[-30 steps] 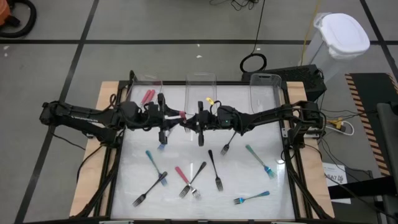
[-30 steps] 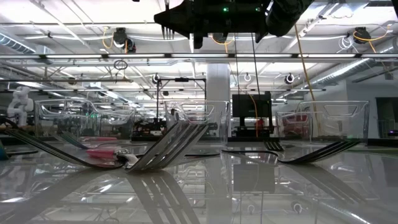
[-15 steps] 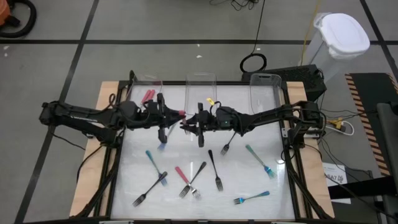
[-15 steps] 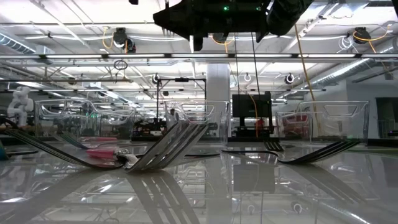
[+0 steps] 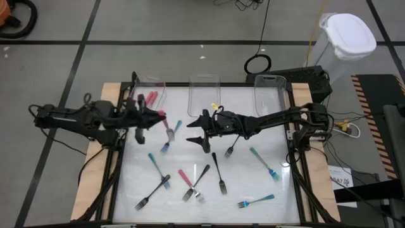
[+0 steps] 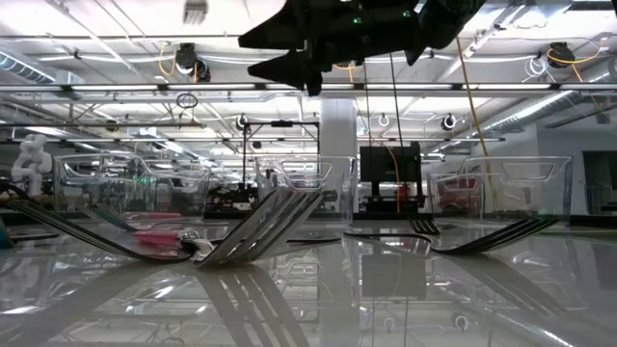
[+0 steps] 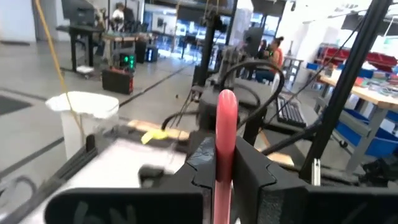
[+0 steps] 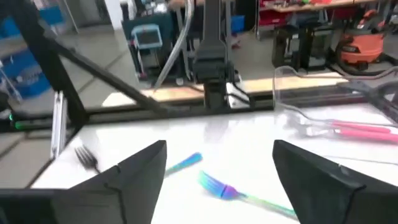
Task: Sort silverware by color (type)
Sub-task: Put the pink fork into the left transparent bin
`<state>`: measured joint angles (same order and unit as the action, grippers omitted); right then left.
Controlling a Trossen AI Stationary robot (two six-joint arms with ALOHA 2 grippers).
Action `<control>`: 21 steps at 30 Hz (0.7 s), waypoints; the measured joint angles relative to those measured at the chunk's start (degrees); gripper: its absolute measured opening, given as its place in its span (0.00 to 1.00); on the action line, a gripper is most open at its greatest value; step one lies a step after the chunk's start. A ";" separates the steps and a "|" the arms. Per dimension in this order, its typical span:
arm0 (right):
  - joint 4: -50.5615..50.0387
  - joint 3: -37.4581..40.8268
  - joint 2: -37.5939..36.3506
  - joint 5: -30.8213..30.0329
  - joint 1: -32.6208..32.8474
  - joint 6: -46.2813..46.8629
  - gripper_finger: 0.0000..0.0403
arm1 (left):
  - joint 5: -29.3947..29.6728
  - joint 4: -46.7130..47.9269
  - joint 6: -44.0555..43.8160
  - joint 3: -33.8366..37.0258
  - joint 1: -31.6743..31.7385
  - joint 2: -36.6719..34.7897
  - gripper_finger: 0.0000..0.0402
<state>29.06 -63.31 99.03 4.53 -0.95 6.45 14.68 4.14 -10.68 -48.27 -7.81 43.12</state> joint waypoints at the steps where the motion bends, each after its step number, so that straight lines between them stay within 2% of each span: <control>1: -1.92 0.00 -0.86 -0.02 0.34 -0.81 0.74 | 0.28 1.85 -0.30 0.00 -0.26 -1.20 0.07; 8: -21.92 0.02 -7.28 1.33 5.41 -7.73 0.75 | 2.39 12.13 -3.61 0.00 -0.40 -6.70 0.07; 14: -22.05 -0.04 -10.18 1.41 10.37 -13.42 0.74 | 3.25 16.81 -5.55 0.00 -0.37 -8.21 0.07; 21: -29.65 0.74 -10.15 1.45 15.94 -17.01 0.74 | 8.04 21.41 -11.85 0.00 0.18 -10.21 0.07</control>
<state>-0.59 -62.57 88.88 5.98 14.99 -10.55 22.71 25.55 -22.53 -48.27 -7.64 32.91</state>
